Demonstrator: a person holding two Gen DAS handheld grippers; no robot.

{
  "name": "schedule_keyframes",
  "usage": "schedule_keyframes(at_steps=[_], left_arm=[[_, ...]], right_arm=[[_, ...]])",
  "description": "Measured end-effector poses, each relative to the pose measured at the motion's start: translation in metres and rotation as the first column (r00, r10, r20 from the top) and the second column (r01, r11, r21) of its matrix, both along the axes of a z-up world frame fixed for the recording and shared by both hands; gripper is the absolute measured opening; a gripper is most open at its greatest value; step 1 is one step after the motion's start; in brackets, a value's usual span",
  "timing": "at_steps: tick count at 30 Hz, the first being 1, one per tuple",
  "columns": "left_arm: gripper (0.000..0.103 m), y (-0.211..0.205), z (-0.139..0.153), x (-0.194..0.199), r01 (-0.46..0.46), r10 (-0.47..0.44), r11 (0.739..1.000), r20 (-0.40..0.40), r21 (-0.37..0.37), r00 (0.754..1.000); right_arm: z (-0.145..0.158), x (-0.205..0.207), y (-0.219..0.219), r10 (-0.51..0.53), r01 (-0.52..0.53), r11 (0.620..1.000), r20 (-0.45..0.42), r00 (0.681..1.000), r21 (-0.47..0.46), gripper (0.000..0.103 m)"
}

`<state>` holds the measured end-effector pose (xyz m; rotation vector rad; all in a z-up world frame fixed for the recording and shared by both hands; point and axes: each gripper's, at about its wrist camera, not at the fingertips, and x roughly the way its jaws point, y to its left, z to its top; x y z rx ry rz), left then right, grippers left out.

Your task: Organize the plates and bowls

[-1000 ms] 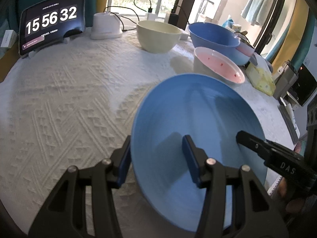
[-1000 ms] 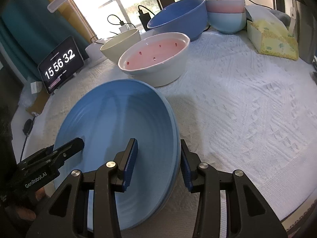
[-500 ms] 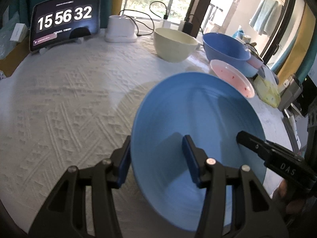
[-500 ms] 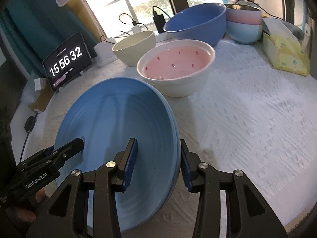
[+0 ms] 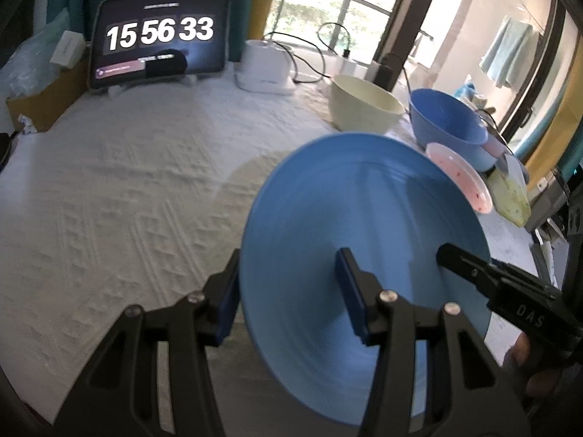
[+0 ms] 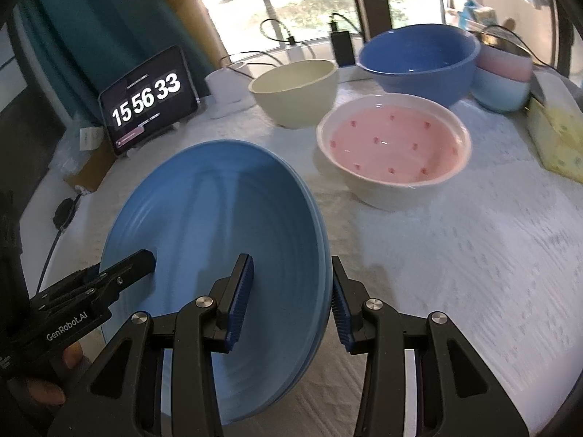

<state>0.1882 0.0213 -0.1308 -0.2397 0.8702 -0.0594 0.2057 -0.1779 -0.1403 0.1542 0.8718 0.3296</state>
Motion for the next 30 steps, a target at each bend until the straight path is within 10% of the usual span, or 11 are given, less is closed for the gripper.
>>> schedule_keyframes(at_steps=[30], left_arm=[[0.051, 0.062, -0.016, 0.016, -0.14, 0.143, 0.988, -0.037, 0.071, 0.989]], right_arm=[[-0.019, 0.054, 0.073, 0.155, -0.155, 0.988, -0.042, 0.987, -0.006, 0.044]])
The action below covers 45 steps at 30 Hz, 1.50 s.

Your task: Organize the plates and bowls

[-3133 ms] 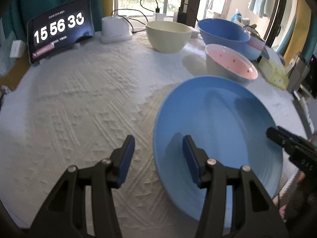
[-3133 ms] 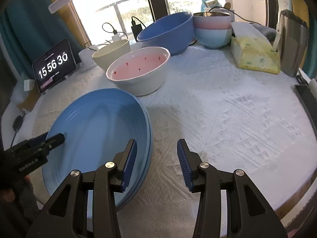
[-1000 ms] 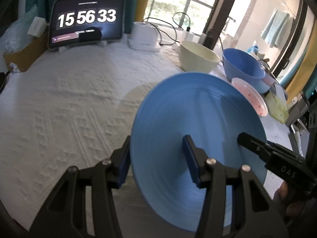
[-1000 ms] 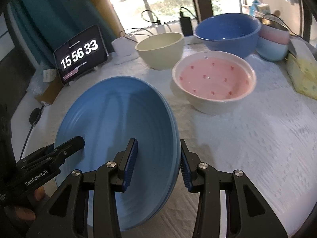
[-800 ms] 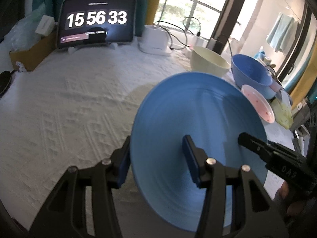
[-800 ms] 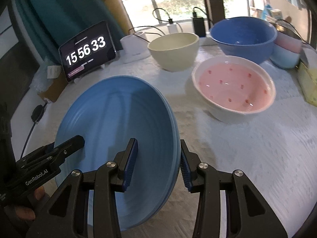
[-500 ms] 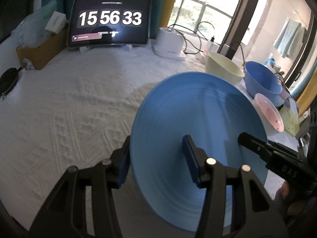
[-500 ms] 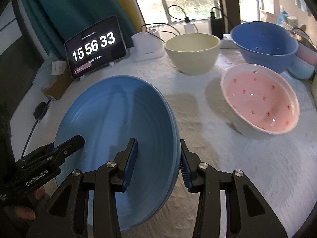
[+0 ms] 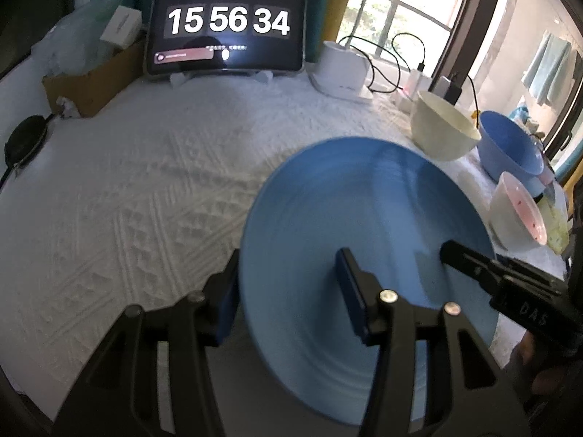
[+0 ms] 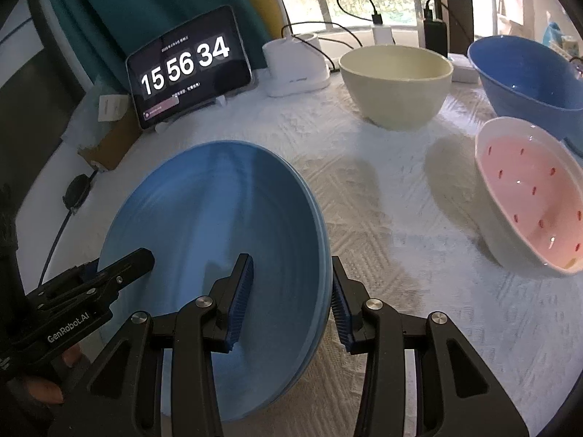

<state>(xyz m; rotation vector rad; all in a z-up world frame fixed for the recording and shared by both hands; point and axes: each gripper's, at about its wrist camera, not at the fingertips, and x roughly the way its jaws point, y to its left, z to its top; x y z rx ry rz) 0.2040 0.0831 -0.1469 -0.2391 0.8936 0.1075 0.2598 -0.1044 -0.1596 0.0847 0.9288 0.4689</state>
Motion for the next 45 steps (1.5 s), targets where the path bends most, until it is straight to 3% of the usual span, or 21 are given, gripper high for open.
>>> schedule_keyframes(at_steps=[13, 21, 27, 36, 45], left_arm=[[0.051, -0.007, 0.0, 0.0, 0.023, -0.025, 0.998, 0.032, 0.064, 0.999], [0.053, -0.004, 0.001, -0.002, 0.03, -0.031, 0.999, 0.027, 0.039, 0.999], [0.053, -0.002, 0.01, -0.011, -0.003, 0.001, 1.0, 0.066, 0.03, 0.998], [0.054, -0.006, 0.028, -0.022, -0.027, 0.017, 0.996, 0.11, 0.085, 0.994], [0.054, -0.029, 0.048, -0.024, 0.001, -0.013, 0.996, 0.146, 0.085, 0.989]], right_arm=[[-0.007, -0.003, 0.001, -0.009, 0.01, 1.0, 0.025, 1.0, -0.03, 0.045], [-0.006, -0.005, 0.002, -0.008, 0.01, 0.999, 0.036, 0.999, -0.042, 0.046], [-0.006, -0.009, -0.007, -0.028, 0.03, 0.998, 0.037, 0.999, -0.053, 0.046], [0.012, -0.024, -0.036, -0.071, 0.074, 0.996, 0.085, 0.994, -0.042, 0.046], [0.034, -0.038, -0.065, -0.104, 0.109, 0.994, 0.146, 0.984, -0.024, 0.046]])
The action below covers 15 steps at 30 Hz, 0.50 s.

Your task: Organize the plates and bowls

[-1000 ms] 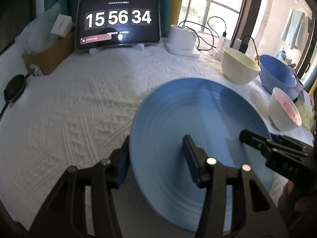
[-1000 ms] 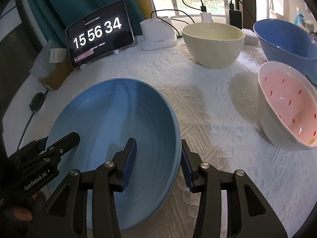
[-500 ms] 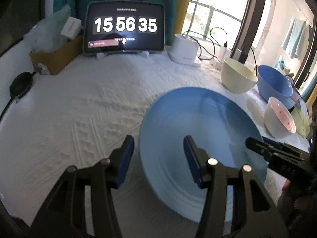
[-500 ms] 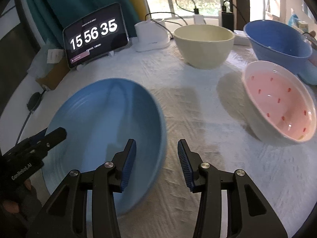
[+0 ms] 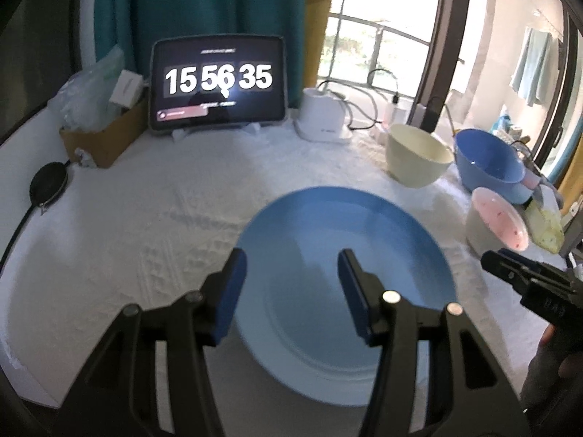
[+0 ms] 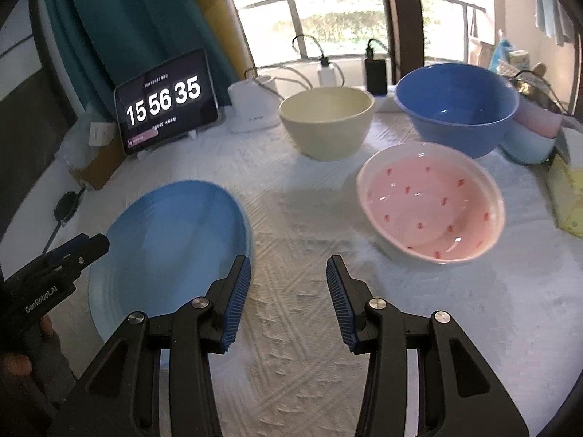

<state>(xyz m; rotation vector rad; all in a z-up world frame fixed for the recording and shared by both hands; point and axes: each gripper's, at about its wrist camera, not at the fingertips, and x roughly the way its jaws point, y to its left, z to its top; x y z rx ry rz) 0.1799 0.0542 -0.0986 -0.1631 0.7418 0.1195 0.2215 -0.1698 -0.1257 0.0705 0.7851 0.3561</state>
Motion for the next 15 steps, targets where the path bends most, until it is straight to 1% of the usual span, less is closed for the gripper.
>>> schedule_keyframes(at_steps=[4, 11, 15], left_arm=[[0.054, -0.019, 0.011, 0.003, 0.027, -0.027, 1.0, 0.022, 0.001, 0.999], [0.054, -0.062, 0.029, 0.013, 0.106, -0.105, 0.994, 0.048, -0.012, 0.993], [0.054, -0.084, 0.036, 0.018, 0.148, -0.148, 0.989, 0.062, 0.001, 0.987]], right_arm=[[0.006, -0.005, -0.015, -0.013, 0.013, 1.0, 0.024, 1.0, 0.004, 0.046], [0.018, -0.012, -0.044, -0.051, 0.05, 0.999, 0.063, 0.997, 0.019, 0.046], [0.023, -0.014, -0.064, -0.082, 0.079, 0.996, 0.085, 0.993, 0.027, 0.046]])
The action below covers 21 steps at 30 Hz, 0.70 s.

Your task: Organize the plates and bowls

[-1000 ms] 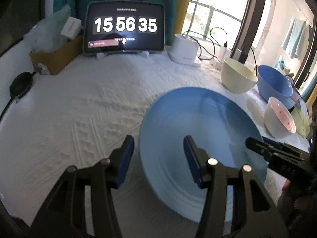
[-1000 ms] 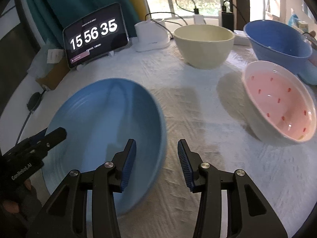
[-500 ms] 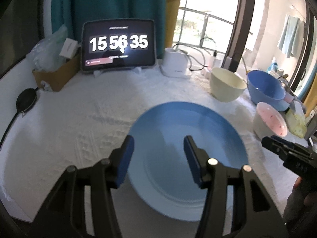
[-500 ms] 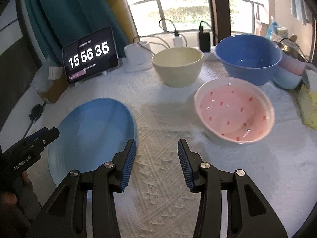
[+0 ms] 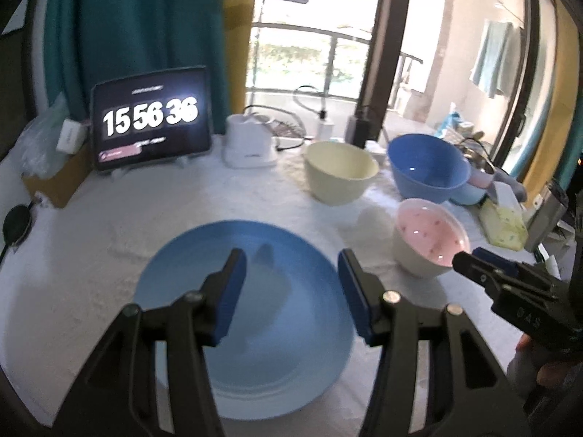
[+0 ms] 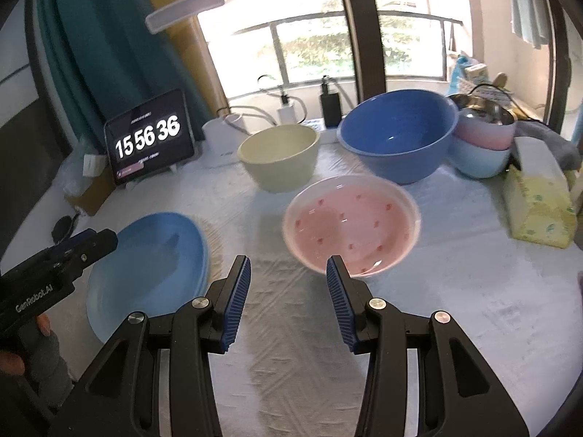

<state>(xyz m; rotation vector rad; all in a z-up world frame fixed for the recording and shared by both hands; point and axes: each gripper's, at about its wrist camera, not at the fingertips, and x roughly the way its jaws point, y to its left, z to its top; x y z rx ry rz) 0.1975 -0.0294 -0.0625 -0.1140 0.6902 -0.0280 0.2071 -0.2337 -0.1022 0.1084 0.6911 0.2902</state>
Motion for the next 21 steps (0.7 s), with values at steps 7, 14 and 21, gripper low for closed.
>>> schedule_keyframes(at_steps=[7, 14, 21], left_arm=[[0.054, -0.029, 0.01, 0.014, 0.067, -0.067, 0.998, 0.013, 0.019, 0.998], [0.054, -0.058, 0.014, 0.039, 0.137, -0.137, 0.989, 0.006, -0.058, 0.991], [0.054, -0.084, 0.024, 0.061, 0.183, -0.181, 0.981, 0.039, -0.06, 0.983]], right_arm=[[0.006, 0.004, -0.027, -0.05, 0.05, 0.999, 0.028, 0.998, 0.014, 0.046], [0.013, 0.014, -0.051, -0.087, 0.086, 0.996, 0.051, 0.995, 0.013, 0.046], [0.022, 0.026, -0.073, -0.121, 0.122, 0.993, 0.074, 0.99, 0.001, 0.046]])
